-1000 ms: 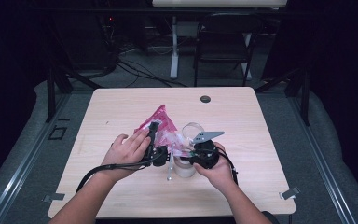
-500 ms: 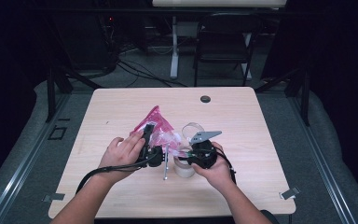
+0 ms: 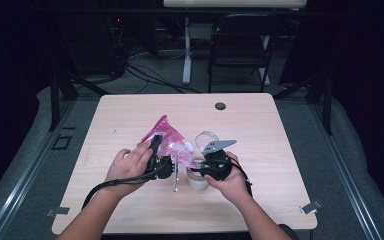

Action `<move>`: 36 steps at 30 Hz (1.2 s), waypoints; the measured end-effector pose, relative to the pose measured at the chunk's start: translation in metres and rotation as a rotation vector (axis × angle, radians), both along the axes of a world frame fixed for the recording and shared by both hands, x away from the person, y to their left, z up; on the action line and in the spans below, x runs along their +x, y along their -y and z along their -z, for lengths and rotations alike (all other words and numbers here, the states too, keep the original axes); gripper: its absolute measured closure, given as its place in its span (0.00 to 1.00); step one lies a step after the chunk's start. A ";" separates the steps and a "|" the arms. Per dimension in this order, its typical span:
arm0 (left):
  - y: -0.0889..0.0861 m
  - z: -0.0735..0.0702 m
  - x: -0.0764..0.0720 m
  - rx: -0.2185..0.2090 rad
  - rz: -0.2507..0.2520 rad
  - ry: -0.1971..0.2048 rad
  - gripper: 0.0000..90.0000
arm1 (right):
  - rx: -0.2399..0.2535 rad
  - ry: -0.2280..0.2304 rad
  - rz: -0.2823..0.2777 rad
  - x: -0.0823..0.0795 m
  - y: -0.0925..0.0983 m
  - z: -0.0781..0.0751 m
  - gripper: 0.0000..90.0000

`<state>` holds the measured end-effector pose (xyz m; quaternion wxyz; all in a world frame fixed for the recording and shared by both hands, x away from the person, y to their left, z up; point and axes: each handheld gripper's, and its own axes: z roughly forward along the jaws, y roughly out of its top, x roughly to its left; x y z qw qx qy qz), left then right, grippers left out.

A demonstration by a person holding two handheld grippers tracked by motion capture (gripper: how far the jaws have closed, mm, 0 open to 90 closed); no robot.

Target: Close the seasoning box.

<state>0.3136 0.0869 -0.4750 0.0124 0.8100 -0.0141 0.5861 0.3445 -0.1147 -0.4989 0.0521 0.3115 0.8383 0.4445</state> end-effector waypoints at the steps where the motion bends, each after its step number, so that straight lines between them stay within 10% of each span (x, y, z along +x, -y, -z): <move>1: -0.001 0.001 0.000 -0.006 -0.002 -0.005 0.73 | -0.003 -0.001 -0.005 0.000 0.000 0.000 1.00; 36: -0.016 0.023 0.001 -0.088 -0.042 -0.074 0.75 | -0.005 0.012 -0.015 -0.001 -0.005 0.000 1.00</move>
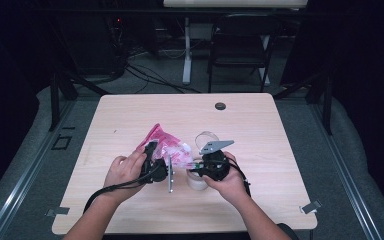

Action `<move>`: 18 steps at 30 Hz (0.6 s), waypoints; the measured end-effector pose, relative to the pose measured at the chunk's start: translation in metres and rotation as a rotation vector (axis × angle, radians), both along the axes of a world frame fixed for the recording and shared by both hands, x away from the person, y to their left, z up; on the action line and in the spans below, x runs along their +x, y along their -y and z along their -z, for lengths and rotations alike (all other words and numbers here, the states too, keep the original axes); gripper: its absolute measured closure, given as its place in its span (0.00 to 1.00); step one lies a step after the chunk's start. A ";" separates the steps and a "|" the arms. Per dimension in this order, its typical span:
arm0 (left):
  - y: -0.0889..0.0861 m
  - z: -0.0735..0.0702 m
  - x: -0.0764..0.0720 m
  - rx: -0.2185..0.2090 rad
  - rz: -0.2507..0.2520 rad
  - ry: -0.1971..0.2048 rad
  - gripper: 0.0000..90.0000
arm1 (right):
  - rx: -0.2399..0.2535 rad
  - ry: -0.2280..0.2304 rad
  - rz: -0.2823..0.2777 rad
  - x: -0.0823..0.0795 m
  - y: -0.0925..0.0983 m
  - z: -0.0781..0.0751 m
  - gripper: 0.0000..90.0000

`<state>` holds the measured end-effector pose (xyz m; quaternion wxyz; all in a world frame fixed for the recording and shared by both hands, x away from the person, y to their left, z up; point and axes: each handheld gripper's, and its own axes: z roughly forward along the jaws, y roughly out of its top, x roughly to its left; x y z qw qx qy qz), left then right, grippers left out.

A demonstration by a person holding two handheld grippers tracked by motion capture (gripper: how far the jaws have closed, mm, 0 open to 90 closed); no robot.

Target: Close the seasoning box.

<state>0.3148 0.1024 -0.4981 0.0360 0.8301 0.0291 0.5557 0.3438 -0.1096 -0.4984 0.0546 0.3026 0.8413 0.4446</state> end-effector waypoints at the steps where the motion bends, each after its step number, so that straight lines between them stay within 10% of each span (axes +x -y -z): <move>1: -0.001 0.001 0.000 -0.002 -0.004 -0.003 0.75 | 0.002 0.001 0.002 0.000 0.000 0.000 1.00; 18: -0.007 0.022 -0.006 -0.104 -0.051 -0.063 0.76 | 0.006 0.007 -0.003 -0.003 -0.003 0.000 1.00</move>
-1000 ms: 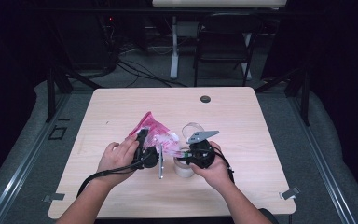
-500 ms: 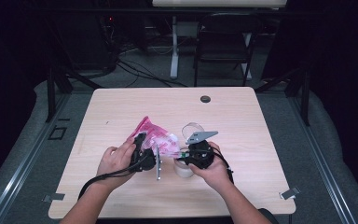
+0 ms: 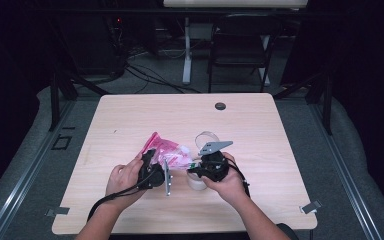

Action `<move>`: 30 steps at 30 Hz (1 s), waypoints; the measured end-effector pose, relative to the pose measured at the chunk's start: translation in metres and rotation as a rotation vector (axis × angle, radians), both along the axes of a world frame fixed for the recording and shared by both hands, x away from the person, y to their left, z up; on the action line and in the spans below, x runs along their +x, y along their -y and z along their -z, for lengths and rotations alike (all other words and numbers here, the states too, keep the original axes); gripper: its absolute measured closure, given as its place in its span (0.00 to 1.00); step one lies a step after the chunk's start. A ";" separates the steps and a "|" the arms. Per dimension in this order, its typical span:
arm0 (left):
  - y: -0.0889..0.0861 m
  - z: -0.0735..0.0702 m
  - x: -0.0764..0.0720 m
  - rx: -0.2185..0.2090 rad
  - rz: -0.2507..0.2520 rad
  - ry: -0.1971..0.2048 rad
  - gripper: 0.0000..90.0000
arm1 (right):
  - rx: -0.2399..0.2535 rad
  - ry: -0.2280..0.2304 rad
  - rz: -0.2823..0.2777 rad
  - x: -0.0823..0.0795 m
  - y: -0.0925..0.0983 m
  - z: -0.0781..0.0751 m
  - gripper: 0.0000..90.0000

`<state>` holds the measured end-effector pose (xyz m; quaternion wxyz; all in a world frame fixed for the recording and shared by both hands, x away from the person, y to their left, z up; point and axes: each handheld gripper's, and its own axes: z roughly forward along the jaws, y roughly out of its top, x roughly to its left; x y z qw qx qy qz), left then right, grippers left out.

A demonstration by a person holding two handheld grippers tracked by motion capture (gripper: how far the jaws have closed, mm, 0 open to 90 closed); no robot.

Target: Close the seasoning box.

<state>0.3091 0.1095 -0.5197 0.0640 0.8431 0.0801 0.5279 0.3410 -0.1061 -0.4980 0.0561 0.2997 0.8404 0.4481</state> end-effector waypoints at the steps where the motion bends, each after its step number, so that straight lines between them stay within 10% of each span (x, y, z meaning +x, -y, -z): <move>1: -0.001 0.002 0.000 -0.031 -0.008 -0.019 0.77 | -0.003 0.000 -0.004 0.000 0.000 0.000 1.00; 30: -0.007 0.022 0.004 -0.223 -0.027 -0.163 0.82 | 0.006 0.018 -0.005 -0.002 0.000 -0.004 0.96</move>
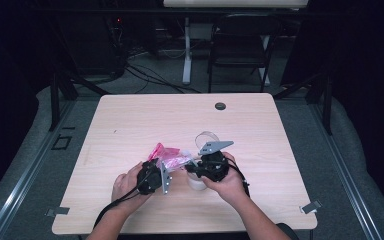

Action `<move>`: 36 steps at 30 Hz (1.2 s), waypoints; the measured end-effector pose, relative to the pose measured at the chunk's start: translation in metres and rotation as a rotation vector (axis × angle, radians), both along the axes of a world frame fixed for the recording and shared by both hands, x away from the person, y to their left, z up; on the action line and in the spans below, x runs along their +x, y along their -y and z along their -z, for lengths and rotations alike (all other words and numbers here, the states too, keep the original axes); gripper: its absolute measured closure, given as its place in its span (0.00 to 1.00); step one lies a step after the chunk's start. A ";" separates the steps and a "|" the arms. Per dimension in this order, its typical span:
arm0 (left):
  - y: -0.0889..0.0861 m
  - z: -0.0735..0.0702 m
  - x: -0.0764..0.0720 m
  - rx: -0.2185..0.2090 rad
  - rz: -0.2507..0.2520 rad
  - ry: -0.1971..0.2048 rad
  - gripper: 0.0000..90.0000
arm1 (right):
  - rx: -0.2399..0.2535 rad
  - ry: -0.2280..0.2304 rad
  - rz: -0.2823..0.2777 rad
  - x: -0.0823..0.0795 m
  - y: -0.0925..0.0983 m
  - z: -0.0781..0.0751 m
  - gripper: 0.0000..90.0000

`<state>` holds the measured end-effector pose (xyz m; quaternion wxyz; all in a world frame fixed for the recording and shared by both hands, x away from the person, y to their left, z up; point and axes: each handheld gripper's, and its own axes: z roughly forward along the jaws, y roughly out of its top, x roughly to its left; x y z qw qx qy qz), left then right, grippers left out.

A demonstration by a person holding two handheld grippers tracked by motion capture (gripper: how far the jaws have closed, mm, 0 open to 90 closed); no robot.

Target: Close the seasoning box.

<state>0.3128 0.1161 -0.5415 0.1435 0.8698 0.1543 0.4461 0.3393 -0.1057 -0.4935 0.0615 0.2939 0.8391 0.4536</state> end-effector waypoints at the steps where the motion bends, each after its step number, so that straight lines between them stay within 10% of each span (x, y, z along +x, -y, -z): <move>1: -0.001 0.000 0.000 -0.007 0.001 -0.008 0.82 | 0.001 0.003 -0.001 0.000 0.000 0.000 0.96; 23: -0.003 0.011 0.005 -0.159 0.006 -0.083 0.83 | 0.005 0.007 0.001 -0.001 -0.001 -0.001 0.94; 36: -0.009 0.017 0.012 -0.266 0.001 -0.183 0.83 | 0.075 0.021 0.026 -0.002 0.000 -0.006 0.61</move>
